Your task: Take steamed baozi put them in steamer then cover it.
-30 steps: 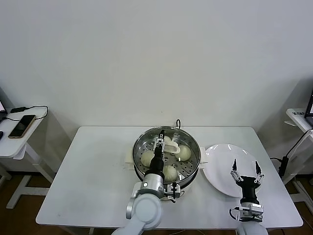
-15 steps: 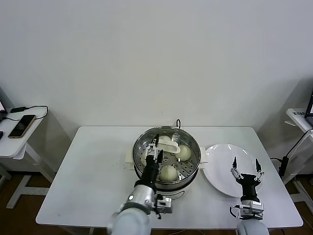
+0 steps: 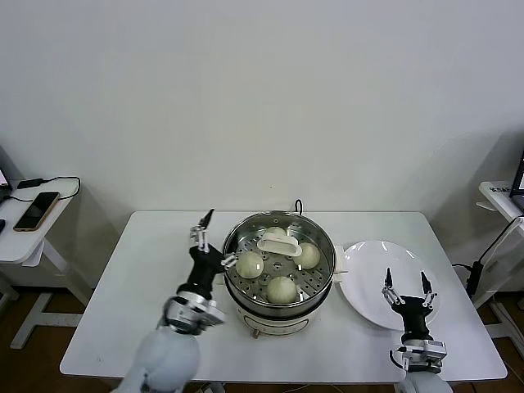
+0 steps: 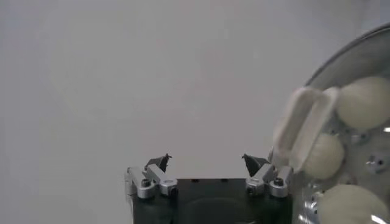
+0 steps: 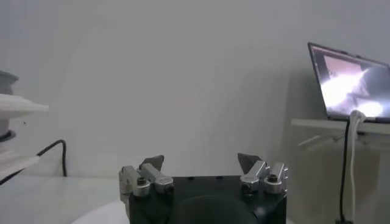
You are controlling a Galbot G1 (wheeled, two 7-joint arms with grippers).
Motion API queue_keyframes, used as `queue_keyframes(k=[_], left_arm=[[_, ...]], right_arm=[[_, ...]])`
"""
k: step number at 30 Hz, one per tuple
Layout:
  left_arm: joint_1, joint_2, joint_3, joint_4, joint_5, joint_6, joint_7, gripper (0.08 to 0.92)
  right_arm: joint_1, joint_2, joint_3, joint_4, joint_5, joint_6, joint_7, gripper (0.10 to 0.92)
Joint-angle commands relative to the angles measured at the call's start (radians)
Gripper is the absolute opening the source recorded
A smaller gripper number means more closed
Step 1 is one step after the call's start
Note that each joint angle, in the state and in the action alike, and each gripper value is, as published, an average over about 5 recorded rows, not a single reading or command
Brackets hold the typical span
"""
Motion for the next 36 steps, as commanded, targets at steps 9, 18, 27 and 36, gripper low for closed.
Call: queue_keyframes(k=[9,18,27,36], left_arm=[[0.02,-0.003,-0.297,0.379,-0.714,-0.561,-0.1,0.823],[0.037,-0.001,-0.304,0.434,-0.707,-0.582,-0.079,0.823],[0.05,0.002,-0.311,0.451,-0.697,-0.594,-0.065,0.823],[0.067,0.001,-0.309,0.444,-0.673,-0.602,-0.059,0.823]], right_arm=[[-0.049,0.002,-0.017,0.038,0.146,-0.054,-0.056,0.823],[-0.05,0.012,-0.019,0.01,0.101,-0.046,-0.068,0.823],[-0.047,0.018,-0.021,0.011,0.089,-0.052,-0.068,0.823],[-0.054,0.02,-0.027,0.015,0.07,-0.042,-0.06,0.823]])
